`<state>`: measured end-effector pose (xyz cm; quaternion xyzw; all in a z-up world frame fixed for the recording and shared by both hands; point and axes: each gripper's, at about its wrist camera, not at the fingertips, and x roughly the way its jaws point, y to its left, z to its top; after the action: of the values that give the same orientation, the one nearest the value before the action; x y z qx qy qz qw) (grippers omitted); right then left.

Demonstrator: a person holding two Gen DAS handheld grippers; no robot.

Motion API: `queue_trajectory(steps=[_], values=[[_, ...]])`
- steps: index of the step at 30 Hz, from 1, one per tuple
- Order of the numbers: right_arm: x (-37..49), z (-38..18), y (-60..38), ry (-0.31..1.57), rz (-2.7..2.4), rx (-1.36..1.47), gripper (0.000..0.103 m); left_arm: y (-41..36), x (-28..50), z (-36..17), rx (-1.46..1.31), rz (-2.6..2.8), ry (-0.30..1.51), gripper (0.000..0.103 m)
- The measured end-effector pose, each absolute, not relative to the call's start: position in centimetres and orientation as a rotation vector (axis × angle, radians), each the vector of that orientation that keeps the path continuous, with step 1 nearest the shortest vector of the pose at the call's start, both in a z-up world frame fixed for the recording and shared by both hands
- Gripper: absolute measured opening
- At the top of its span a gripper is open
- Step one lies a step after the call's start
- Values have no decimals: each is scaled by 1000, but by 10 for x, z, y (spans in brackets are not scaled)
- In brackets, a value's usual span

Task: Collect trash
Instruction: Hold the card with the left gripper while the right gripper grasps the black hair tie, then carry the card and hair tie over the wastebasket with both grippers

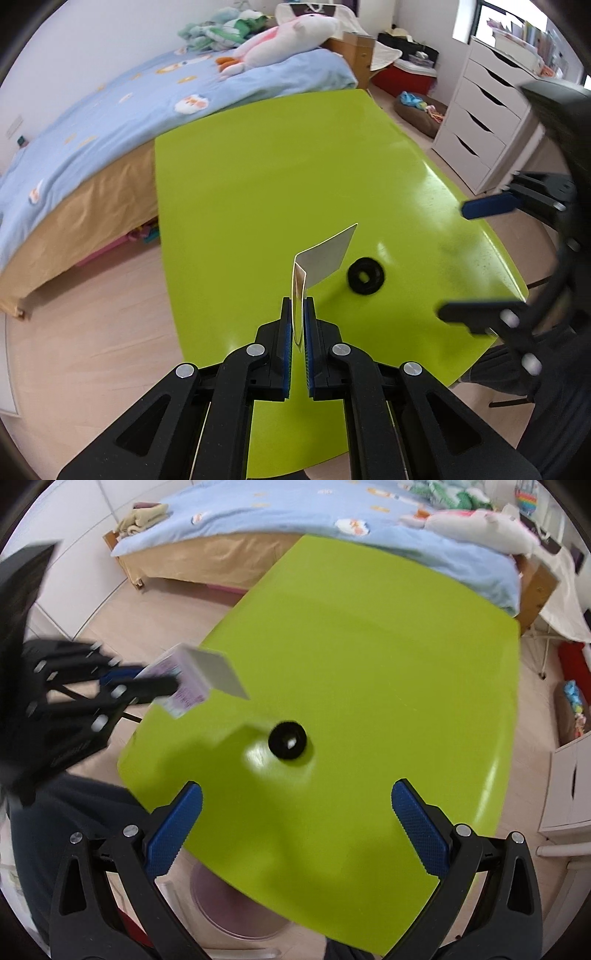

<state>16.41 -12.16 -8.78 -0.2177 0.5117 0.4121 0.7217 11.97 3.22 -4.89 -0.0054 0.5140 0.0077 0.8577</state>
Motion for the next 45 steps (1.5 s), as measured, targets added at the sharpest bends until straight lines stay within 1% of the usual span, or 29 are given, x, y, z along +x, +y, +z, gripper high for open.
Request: queue_trajectory(steps=[7,9,10,12,13,14,17,21,23,27,33,42,45], values=[[182,-121,-79,1247,846,-514,99,53,106,-55,-53,35,1083,5],[183,-128,-74,1267,829,-526,88,59,104,-56,-70,38,1082,5],[184,-132,-71,1279,820,-536,80,61,103,-58,-79,40,1081,5],[185,-138,-67,1290,811,-550,75,65,101,-61,-96,41,1082,5],[185,-141,-66,1296,810,-553,70,66,101,-63,-100,40,1083,5],[185,-143,-65,1300,807,-556,68,68,101,-65,-106,39,1084,5],[186,-147,-64,1304,795,-569,54,70,100,-68,-117,35,1084,5],[192,-151,-64,1302,795,-576,41,71,100,-70,-125,30,1083,5],[192,-151,-66,1287,790,-582,31,71,100,-71,-125,30,1083,5],[195,-143,-73,1262,801,-566,29,71,100,-71,-126,30,1081,5],[181,-113,-107,1190,844,-508,29,61,93,-64,-121,18,1060,5],[149,-69,-159,1076,869,-432,29,29,72,-40,-94,-16,998,5],[127,-55,-177,1015,873,-428,29,16,61,-28,-83,-29,965,5]])
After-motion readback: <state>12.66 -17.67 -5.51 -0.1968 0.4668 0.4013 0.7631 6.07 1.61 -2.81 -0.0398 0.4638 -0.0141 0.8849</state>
